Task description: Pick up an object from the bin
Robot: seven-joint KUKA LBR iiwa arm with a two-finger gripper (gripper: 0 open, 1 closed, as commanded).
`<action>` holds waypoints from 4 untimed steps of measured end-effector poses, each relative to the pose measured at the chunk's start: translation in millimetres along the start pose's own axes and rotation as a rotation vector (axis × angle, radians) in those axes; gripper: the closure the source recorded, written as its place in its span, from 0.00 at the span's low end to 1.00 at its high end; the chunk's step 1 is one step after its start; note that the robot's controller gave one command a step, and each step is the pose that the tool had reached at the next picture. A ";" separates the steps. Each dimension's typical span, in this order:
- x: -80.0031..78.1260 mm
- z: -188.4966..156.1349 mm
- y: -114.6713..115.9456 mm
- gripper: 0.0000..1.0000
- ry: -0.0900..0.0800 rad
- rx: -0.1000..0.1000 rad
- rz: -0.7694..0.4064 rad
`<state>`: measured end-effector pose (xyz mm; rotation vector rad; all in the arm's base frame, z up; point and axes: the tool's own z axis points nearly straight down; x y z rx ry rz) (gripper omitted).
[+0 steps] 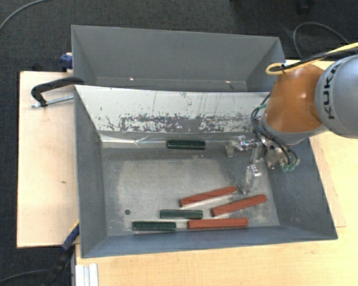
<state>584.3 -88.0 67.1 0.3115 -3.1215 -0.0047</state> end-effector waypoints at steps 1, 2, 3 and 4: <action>54.7 -4.9 33.7 0.00 -0.013 0.006 -0.216; 40.5 -3.7 79.0 0.00 -0.012 0.005 -0.393; 40.7 -3.8 77.6 1.00 -0.011 0.006 -0.390; 44.9 -192.3 111.5 1.00 -0.018 0.008 -0.389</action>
Offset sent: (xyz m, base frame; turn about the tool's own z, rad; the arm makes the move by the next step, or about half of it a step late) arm -0.0632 0.0215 0.0029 -0.2177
